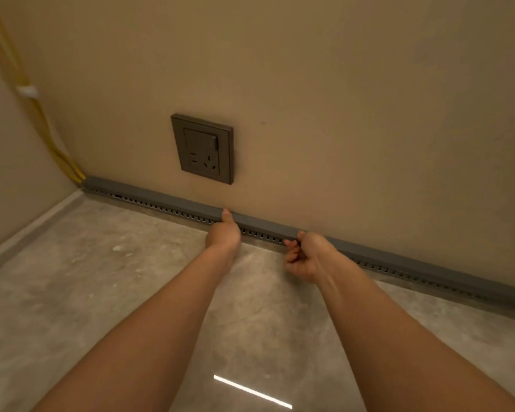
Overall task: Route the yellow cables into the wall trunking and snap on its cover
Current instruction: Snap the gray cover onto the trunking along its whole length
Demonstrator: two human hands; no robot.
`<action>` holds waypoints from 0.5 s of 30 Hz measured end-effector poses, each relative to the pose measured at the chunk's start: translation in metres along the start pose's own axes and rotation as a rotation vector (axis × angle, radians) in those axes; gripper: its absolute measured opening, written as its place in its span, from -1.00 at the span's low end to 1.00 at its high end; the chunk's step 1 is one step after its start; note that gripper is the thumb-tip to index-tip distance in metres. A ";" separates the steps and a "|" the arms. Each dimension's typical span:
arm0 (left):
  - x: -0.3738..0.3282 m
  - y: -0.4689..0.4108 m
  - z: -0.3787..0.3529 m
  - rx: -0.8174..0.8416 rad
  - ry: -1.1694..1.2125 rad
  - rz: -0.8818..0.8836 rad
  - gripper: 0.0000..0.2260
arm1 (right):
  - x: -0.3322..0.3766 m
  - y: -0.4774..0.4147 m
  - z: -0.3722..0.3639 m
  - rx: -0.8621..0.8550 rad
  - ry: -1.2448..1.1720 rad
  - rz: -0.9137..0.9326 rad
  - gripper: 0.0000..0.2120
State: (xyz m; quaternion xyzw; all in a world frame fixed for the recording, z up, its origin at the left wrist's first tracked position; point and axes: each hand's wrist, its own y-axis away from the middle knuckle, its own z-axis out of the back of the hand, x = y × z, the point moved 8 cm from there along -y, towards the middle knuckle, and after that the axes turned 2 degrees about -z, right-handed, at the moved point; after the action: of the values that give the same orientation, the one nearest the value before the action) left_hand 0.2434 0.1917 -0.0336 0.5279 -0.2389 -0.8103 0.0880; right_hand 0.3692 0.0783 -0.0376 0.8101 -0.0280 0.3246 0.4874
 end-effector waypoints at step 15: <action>-0.011 0.041 -0.050 -0.008 0.125 0.106 -0.74 | -0.006 -0.006 -0.009 0.176 -0.001 -0.053 -0.80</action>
State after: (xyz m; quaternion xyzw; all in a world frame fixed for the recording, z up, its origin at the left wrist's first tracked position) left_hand 0.2887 0.1462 -0.0212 0.5637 -0.2573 -0.7708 0.1478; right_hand 0.3621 0.0874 -0.0429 0.8504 0.0218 0.3125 0.4227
